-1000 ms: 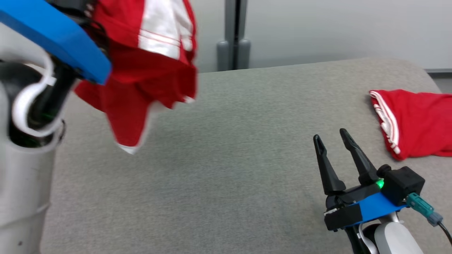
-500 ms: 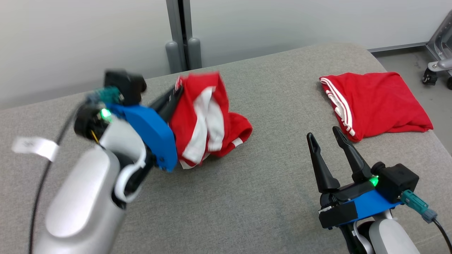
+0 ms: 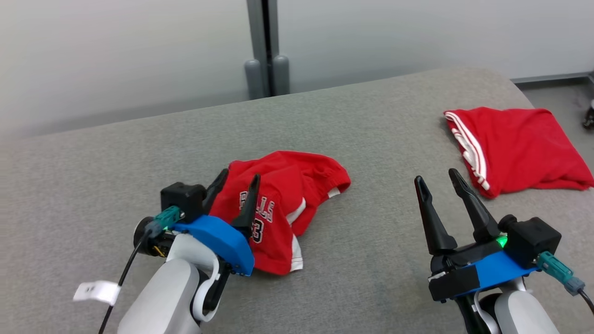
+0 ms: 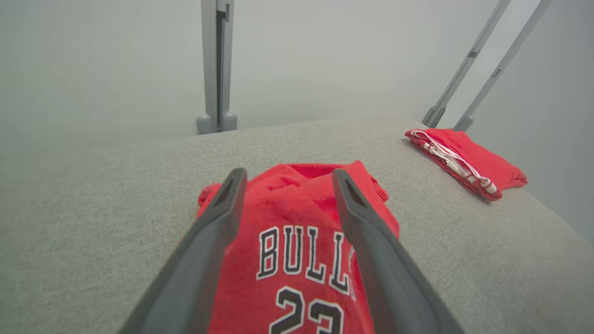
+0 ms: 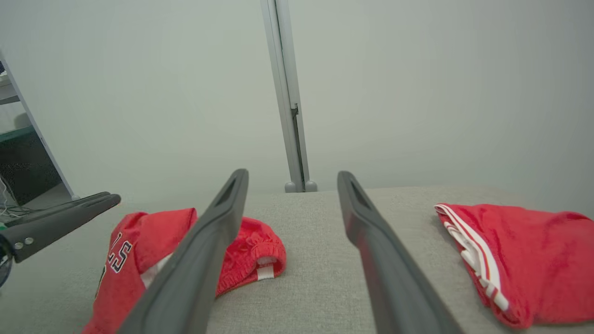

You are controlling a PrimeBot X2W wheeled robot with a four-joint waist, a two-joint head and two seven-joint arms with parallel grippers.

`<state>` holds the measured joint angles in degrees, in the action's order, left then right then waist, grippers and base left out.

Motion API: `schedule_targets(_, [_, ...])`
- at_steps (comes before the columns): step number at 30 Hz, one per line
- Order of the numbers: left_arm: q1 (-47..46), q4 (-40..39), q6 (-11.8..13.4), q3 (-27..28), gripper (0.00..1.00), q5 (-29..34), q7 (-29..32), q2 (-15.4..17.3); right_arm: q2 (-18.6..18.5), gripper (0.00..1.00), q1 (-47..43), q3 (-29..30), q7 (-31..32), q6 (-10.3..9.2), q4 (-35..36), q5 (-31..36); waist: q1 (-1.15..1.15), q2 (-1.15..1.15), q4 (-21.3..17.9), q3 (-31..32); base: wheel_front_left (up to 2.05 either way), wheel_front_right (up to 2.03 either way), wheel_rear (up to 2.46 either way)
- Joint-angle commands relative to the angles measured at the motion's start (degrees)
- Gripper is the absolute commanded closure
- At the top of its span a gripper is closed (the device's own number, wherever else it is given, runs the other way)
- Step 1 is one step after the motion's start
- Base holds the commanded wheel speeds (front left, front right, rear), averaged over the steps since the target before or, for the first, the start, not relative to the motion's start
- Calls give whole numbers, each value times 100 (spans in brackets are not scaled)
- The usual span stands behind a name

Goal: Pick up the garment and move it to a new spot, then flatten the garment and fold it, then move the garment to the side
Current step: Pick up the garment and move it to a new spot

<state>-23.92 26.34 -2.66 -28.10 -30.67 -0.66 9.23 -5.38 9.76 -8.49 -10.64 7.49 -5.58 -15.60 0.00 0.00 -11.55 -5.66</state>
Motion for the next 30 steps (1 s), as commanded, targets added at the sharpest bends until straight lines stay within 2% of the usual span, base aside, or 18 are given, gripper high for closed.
schedule_targets(1, [82, -29, -23, 66, 0, 16, -196, 26, -23, 0, -73, 28, 24, 1, 22, 46, 0, 0, 76, 5, 0, 0, 0])
schedule_targets(6, [364, -210, 37, 198, 0, 123, -1027, 140, -37, 0, -211, 124, 74, 1, 39, 34, 0, 0, 375, 134, 0, 0, 0])
schedule_targets(10, [713, -472, 196, 440, 0, 172, -1333, 288, -32, 0, -320, 196, 118, 1, 71, 41, 0, 0, 573, 236, 0, 0, 0])
schedule_targets(19, [1548, -944, 626, 1034, 0, 193, -1452, 592, 23, 0, -672, 438, 221, 1, -15, 37, 0, 0, 878, 455, 0, 0, 0])
schedule_targets(30, [2056, -1271, 673, 1388, 0, 165, -1455, 870, 124, 0, -930, 646, 217, 1, -292, -38, 0, 0, 998, 517, 0, 0, 0])
